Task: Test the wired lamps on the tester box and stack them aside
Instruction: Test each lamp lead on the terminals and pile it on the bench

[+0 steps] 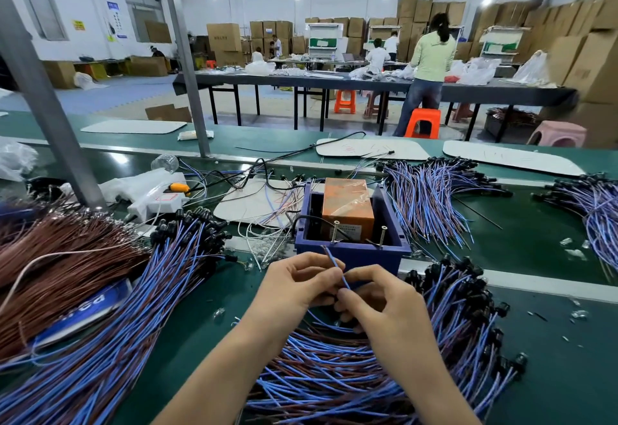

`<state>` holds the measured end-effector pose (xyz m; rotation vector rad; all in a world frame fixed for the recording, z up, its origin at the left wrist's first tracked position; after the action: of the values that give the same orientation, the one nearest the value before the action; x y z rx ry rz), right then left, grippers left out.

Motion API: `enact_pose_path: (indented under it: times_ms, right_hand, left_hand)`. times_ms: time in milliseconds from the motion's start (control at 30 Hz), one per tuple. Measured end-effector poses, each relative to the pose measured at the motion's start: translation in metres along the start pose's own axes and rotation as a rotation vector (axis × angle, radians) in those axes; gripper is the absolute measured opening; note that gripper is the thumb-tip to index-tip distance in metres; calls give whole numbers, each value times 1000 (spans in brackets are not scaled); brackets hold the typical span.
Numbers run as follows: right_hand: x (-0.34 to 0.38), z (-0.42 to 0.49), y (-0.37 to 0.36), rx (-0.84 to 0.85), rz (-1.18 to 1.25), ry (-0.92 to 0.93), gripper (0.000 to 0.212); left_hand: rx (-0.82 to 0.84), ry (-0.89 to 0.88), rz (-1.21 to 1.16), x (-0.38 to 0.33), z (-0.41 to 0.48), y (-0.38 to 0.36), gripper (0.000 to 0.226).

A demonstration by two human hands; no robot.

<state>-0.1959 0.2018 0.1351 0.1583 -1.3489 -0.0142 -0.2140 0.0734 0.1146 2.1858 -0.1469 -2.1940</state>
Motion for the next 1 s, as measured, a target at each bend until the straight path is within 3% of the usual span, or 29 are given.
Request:
enact_pose_path:
  times_ms: [233,367,867,1000]
  right_hand:
    - [-34,2,28,-307,299,-104,11]
    - [-52,4,39,-386,364,-176,12]
    - [-70,7,33,-335,434,-259,12]
    - [-58,1,23,-208,291,-196,15]
  left_hand:
    - [-37,123,-67,21,19,-12,14]
    - [-89,174,-66,30,27,-10,15]
    - [-114,151,-18,31,35,-12,12]
    - [-63,128,5,34,29,-8,16]
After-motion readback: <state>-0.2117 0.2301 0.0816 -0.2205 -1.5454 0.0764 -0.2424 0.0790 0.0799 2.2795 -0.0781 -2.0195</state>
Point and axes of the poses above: each hand's wrist, its own z-axis towards the middle knuckle, its own y-axis out of the back of the hand, x = y × z, the point moved 10 cm from there along z, towards the middle knuckle, and after that the axes turned 14 degrees about z, right-handed, at the moved point
